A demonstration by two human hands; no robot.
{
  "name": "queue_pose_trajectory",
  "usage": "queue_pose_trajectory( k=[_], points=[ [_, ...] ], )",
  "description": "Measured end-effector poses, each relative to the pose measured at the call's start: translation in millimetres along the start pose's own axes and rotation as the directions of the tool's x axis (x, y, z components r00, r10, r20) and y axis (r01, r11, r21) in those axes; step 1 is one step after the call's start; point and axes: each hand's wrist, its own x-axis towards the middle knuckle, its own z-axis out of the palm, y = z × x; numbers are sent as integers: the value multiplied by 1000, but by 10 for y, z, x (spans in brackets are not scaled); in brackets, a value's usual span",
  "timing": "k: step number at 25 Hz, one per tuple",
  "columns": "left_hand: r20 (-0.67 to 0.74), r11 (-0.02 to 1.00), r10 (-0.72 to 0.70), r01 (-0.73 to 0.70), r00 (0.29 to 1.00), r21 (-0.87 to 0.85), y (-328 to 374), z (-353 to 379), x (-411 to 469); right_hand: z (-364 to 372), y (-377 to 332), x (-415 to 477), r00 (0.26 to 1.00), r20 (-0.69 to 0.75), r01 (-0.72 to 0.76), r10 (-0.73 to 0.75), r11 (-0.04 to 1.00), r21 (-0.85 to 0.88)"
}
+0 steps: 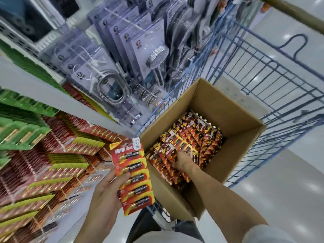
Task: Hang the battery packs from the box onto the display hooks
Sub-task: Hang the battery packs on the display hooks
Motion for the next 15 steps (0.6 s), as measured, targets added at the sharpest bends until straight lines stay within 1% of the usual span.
queue_pose_trajectory(
  k=[3,7,8,9,11,13,15],
  points=[
    [-16,1000,-25,25,1000,-5,-81,40,-59,94,-67,-55,1000,-14,1,0,996,88],
    [-47,999,-33,32,998,-20,-201,42,-140,239,-6,-92,971,-236,29,-22,999,27],
    [-56,999,-36,35,998,-24,-239,23,-165,250,20,-110,964,-265,35,-14,997,74],
    [-64,999,-40,38,997,-32,-271,1,-194,247,53,-118,960,-278,56,-7,984,170],
    [-79,997,-40,34,996,-66,-310,-61,-267,182,80,-180,964,-267,95,18,910,404],
    [-69,994,-48,41,996,-100,-319,-106,-313,42,108,-322,975,-218,100,39,800,591],
    [-40,991,-41,35,998,-130,-325,-153,-356,-131,130,-603,985,-172,116,25,640,760]
  ],
)
